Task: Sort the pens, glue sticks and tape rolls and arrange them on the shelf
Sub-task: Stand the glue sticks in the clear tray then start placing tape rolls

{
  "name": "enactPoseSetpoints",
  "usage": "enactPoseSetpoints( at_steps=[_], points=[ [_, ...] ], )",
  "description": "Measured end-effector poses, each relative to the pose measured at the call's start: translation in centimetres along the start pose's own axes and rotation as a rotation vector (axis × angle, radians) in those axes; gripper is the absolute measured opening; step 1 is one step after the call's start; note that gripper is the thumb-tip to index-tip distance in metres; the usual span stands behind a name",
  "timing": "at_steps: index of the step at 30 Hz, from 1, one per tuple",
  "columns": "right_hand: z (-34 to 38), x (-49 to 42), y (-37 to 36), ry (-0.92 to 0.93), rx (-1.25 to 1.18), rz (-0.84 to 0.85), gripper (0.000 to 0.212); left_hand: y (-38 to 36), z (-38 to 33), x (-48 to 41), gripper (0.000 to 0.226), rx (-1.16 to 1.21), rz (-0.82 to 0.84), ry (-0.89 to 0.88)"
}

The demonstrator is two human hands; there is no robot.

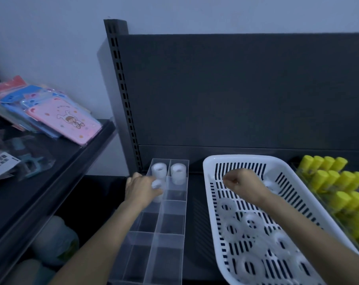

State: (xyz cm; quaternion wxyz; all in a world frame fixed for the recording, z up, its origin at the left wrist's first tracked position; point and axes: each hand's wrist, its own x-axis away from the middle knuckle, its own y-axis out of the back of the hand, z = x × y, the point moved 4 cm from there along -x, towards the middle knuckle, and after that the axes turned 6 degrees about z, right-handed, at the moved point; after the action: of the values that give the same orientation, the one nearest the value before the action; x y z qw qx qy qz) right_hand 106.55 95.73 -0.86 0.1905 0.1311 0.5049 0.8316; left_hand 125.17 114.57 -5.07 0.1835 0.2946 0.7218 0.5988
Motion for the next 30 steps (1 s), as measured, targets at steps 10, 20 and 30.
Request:
enactPoseSetpoints(
  at_steps=[10, 20, 30],
  points=[
    [-4.6, 2.6, 1.8, -0.09, 0.206, 0.127, 0.022, 3.0, -8.9, 1.7, 0.032, 0.036, -0.123, -0.269],
    [-5.4, 5.6, -1.2, -0.181, 0.176, 0.478, 0.066, -5.0, -20.5, 4.5, 0.087, -0.475, 0.648, -0.433],
    [-8.3, 4.6, -0.4, -0.147, 0.461, 0.3, 0.022, -5.9, -20.6, 3.1, 0.105, -0.021, 0.521, -0.385]
  ],
)
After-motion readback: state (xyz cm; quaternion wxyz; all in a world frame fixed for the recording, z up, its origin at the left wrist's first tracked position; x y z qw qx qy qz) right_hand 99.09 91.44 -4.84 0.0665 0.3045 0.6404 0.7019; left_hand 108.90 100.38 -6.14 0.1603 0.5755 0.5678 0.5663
